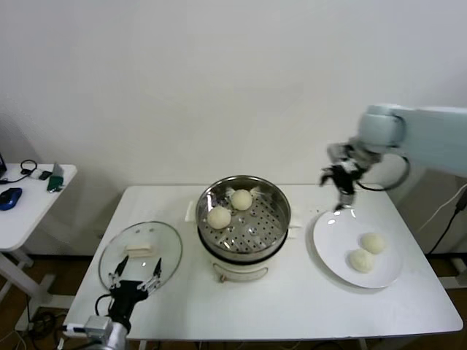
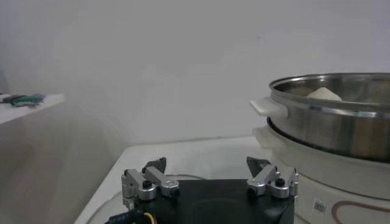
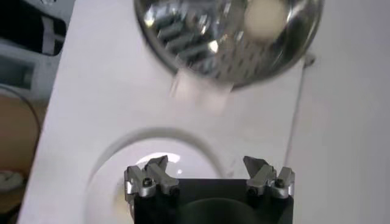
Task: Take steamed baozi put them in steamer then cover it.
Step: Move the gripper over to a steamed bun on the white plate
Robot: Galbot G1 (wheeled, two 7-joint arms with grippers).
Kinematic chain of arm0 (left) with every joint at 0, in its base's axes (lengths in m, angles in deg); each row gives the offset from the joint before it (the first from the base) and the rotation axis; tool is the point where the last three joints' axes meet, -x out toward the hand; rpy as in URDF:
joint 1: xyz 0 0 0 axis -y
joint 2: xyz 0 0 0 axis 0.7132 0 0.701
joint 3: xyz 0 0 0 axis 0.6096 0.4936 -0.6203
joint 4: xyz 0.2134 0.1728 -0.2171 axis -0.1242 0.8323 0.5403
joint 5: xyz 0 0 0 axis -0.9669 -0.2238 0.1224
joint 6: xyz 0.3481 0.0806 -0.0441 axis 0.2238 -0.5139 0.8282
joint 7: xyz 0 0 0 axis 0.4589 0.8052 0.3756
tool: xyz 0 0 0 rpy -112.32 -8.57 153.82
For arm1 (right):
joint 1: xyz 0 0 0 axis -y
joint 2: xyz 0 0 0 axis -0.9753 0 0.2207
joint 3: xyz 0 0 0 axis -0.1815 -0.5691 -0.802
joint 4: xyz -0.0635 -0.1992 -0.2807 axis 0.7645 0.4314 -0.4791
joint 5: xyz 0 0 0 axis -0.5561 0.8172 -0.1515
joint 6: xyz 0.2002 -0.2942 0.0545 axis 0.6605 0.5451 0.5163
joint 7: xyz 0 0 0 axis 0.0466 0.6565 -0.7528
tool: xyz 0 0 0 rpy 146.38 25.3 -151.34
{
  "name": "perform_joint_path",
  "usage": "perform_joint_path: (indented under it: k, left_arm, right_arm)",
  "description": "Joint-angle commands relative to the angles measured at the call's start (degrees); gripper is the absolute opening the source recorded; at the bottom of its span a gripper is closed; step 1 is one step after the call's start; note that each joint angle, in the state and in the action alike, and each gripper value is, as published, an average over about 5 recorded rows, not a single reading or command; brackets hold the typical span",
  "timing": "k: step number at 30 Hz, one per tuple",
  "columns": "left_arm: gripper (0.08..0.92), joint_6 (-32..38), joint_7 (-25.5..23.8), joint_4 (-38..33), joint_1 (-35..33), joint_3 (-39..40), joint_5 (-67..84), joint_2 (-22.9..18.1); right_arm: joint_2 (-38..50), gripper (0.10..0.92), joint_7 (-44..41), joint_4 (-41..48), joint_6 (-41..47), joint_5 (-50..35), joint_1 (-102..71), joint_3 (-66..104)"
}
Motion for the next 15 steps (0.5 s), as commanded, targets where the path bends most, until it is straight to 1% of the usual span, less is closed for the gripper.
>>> perform_joint_path:
  k: [1,8,15]
  left_arm:
    - [0.823,-0.3,-0.1,-0.2,0.2,-0.2,-0.2,-0.8]
    - [0.823,-0.3,-0.1,0.3,0.2,-0.4,-0.7,-1.5]
    - [0.823,-0.2,0.0,0.6,0.0,-0.6,-0.9,-1.8]
  right_arm:
    - [13.8,0.823,1.5,-0.1,0.8,12.5,-17.8,7.3]
    - [11.7,0.823,3.6,5.4,2.2,16.9,-30.9,18.8]
    - [8.6,0.823,4.8,10.5,2.6,17.8,-36.1,24.1]
